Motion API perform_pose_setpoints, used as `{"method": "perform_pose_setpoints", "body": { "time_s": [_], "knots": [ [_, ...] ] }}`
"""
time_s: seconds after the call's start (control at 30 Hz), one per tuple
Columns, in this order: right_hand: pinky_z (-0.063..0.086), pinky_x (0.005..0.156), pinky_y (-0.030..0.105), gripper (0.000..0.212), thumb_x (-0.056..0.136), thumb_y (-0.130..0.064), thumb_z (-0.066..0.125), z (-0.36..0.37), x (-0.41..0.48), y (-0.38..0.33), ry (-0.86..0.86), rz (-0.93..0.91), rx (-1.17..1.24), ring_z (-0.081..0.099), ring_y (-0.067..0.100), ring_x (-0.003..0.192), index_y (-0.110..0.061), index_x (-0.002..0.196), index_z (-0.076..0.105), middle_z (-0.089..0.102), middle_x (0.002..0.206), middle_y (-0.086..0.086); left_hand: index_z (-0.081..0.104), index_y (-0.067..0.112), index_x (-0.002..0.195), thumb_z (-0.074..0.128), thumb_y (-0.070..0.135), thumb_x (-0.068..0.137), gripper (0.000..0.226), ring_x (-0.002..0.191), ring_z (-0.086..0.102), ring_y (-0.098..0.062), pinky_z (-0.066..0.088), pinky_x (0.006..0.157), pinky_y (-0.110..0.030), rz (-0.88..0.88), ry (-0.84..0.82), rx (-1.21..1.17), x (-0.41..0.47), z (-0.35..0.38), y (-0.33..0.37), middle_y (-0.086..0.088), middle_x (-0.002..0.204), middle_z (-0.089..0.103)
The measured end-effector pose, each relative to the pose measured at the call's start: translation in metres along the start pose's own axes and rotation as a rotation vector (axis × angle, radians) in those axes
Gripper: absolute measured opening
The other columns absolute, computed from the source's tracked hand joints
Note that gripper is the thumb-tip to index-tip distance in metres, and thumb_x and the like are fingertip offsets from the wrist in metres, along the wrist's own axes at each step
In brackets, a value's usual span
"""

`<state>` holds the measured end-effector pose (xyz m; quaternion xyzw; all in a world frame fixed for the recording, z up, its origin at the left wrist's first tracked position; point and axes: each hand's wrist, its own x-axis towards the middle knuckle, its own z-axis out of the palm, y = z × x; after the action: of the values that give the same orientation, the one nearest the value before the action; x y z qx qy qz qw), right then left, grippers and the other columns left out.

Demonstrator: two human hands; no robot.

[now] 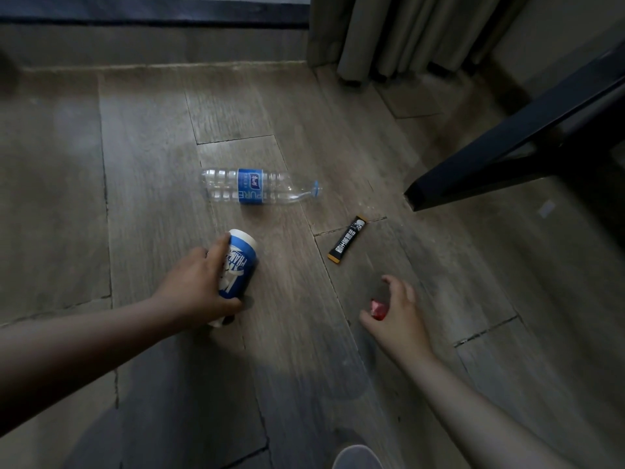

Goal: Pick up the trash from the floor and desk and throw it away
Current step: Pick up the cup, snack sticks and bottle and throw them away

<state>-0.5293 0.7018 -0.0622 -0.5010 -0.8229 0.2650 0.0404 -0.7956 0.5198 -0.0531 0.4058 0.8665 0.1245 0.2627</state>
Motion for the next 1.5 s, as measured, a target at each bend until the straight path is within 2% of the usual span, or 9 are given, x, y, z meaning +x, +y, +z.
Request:
{"method": "perform_pose_setpoints", "body": {
  "time_s": [0.07,0.23,0.47,0.6,0.9,1.07,1.17,1.33,1.5],
  "knots": [
    [0.036,0.106,0.038,0.074,0.077,-0.032,0.073,0.002,0.002,0.003,0.053,0.143,-0.075,0.038,0.028,0.129,-0.011,0.139,0.039,0.037,0.141,0.011,-0.001,0.031,0.151,0.078,0.05,0.065,0.118,0.113,0.049,-0.022,0.046,0.089,-0.032,0.005,-0.004,0.002,-0.001,-0.001,0.001,-0.01,0.132,0.043],
    [0.035,0.102,0.039,0.085,0.071,-0.045,0.075,0.004,-0.001,0.021,0.038,0.274,-0.161,0.039,0.035,0.125,-0.014,0.14,0.038,0.039,0.138,0.014,0.0,0.03,0.152,0.078,0.05,0.065,0.119,0.114,0.048,-0.023,0.045,0.09,-0.033,0.007,0.001,0.022,-0.002,0.0,0.003,-0.009,0.13,0.044],
    [0.041,0.093,0.032,0.073,0.07,-0.047,0.074,0.004,0.0,0.03,-0.095,0.15,-0.178,0.044,0.025,0.118,-0.024,0.132,0.044,0.04,0.125,0.004,-0.002,0.028,0.152,0.077,0.048,0.067,0.118,0.114,0.047,-0.022,0.045,0.092,-0.033,0.012,-0.001,0.02,-0.003,-0.001,0.004,-0.008,0.132,0.043],
    [0.041,0.099,0.033,0.085,0.066,-0.044,0.08,0.007,-0.001,0.017,-0.099,0.066,-0.074,0.046,0.022,0.119,-0.022,0.138,0.04,0.04,0.129,0.003,0.001,0.027,0.152,0.078,0.047,0.066,0.117,0.118,0.047,-0.024,0.044,0.093,-0.033,-0.005,-0.004,0.006,-0.002,-0.002,0.005,-0.009,0.135,0.043],
    [0.044,0.078,0.004,0.082,0.073,-0.02,0.079,0.034,-0.014,-0.022,-0.267,-0.133,0.311,0.049,-0.002,0.108,-0.028,0.142,0.035,0.041,0.127,-0.012,0.002,0.029,0.152,0.078,0.046,0.068,0.114,0.118,0.049,-0.023,0.048,0.094,-0.035,-0.005,-0.034,-0.006,-0.002,-0.008,0.009,-0.008,0.138,0.04],
    [0.05,0.085,0.023,0.067,0.078,-0.016,0.074,0.024,-0.003,-0.007,-0.211,-0.13,0.201,0.051,0.007,0.1,-0.02,0.137,0.044,0.047,0.12,-0.003,0.003,0.032,0.151,0.077,0.048,0.067,0.113,0.118,0.048,-0.02,0.046,0.094,-0.031,0.067,-0.056,-0.019,0.002,0.0,0.025,-0.004,0.14,0.039],
    [0.048,0.083,0.024,0.052,0.081,-0.015,0.07,0.016,0.011,-0.003,-0.172,-0.146,0.152,0.051,0.008,0.095,-0.016,0.13,0.052,0.05,0.112,-0.001,0.002,0.032,0.151,0.076,0.048,0.068,0.113,0.117,0.049,-0.018,0.046,0.092,-0.029,0.093,-0.072,0.02,0.006,0.007,0.034,-0.003,0.14,0.039],
    [0.043,0.093,0.03,0.051,0.084,-0.019,0.066,0.001,0.062,-0.015,-0.148,-0.165,-0.028,0.052,0.023,0.112,-0.013,0.132,0.05,0.051,0.124,0.008,0.007,0.03,0.15,0.074,0.054,0.068,0.109,0.112,0.05,-0.018,0.049,0.09,-0.031,0.045,-0.071,0.037,0.011,0.007,0.035,-0.003,0.133,0.041],
    [0.021,0.116,0.036,0.076,0.086,-0.021,0.06,-0.004,0.102,-0.037,-0.243,-0.179,-0.192,0.016,0.028,0.145,-0.019,0.151,0.022,0.015,0.158,0.01,0.01,0.026,0.151,0.072,0.058,0.07,0.107,0.113,0.05,-0.019,0.048,0.091,-0.031,0.034,-0.051,0.031,0.01,0.007,0.033,-0.004,0.134,0.041]
  ]
}}
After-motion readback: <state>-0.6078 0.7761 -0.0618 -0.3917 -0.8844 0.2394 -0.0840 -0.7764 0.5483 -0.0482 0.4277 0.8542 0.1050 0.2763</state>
